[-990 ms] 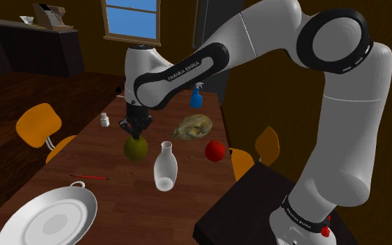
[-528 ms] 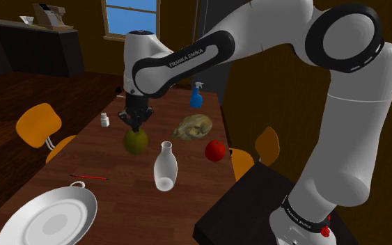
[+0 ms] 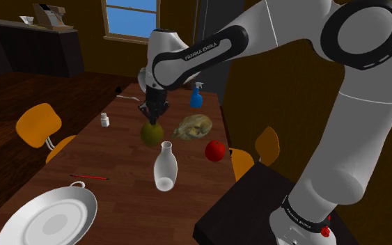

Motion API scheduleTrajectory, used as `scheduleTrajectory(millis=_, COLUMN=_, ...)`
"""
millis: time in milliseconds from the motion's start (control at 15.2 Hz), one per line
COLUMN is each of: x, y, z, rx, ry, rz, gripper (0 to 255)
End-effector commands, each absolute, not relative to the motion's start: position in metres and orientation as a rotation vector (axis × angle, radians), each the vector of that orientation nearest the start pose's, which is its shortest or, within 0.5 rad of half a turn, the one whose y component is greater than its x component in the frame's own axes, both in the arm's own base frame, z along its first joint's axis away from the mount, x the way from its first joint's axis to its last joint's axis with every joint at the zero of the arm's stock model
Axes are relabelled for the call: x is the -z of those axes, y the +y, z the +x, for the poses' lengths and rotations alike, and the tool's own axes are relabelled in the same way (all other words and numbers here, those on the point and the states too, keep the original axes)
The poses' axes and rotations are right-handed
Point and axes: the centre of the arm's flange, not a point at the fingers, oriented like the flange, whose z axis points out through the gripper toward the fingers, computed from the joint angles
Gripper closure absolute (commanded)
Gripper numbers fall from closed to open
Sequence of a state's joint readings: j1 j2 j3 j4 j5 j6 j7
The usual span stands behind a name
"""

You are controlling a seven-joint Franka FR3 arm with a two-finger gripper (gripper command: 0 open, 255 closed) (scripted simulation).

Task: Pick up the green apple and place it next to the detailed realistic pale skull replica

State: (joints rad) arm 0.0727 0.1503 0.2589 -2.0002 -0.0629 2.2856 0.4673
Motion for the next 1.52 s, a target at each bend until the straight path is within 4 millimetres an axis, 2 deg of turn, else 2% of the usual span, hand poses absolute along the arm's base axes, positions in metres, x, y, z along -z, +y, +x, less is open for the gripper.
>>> scheduleTrajectory(millis=0, x=-0.401, y=0.159, z=0.562, rx=0.208, ry=0.158, rz=-3.087, gripper=255)
scheduleTrajectory(millis=660, x=-0.401, y=0.031, z=0.552, rx=0.208, ry=0.158, rz=-3.087, gripper=255)
scheduleTrajectory(millis=1452, x=-0.337, y=0.031, z=0.552, rx=0.208, ry=0.158, rz=-3.087, gripper=255)
